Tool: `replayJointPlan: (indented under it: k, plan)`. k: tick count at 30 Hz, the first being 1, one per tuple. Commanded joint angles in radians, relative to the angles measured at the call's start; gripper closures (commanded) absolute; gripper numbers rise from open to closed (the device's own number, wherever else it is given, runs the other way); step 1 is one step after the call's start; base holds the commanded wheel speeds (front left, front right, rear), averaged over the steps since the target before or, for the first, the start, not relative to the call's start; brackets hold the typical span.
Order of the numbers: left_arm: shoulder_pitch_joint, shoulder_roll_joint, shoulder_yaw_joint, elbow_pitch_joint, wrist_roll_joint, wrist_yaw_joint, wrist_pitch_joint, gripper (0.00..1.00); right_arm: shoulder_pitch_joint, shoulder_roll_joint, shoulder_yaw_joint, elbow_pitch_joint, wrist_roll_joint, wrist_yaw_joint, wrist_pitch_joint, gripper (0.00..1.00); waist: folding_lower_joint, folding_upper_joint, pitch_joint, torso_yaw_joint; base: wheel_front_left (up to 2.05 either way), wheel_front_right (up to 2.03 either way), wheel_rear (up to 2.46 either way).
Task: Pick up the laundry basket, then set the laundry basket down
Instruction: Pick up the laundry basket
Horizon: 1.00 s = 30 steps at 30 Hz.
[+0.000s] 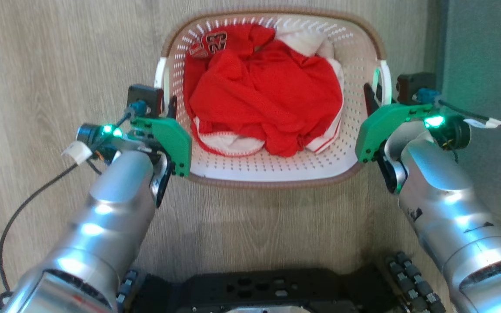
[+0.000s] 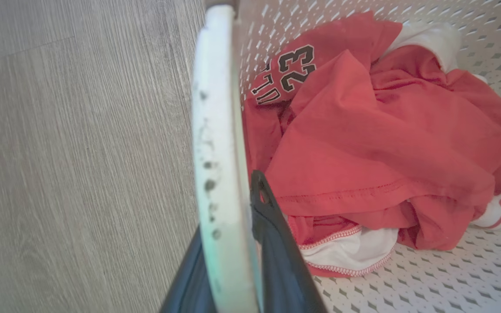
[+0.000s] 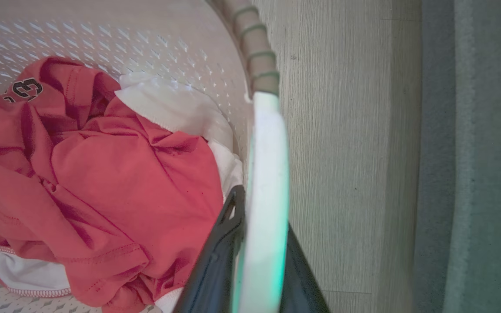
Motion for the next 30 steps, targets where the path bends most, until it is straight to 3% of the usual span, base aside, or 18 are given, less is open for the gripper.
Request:
replayJointPlan:
  k: [1,11,30]
  plan:
    - [0.039,0.034,-0.001,0.010,-0.007,0.006,-0.003,1.00,0.047,-0.001,0.023,0.012,0.008,0.001,-0.005,1.00,0.0000,0.0000,-0.032,-0.001,0.00,0.00,0.00]
    - [0.135,0.034,-0.074,0.026,-0.092,0.007,0.094,1.00,0.092,-0.001,0.109,0.103,0.115,0.001,0.053,1.00,0.0000,0.0000,-0.205,-0.001,0.00,0.00,0.00]
    - [0.355,0.034,-0.165,0.028,-0.222,0.006,0.246,1.00,0.293,-0.001,0.270,0.132,0.282,0.001,0.197,1.00,0.0000,0.0000,-0.563,0.008,0.00,0.00,0.00]
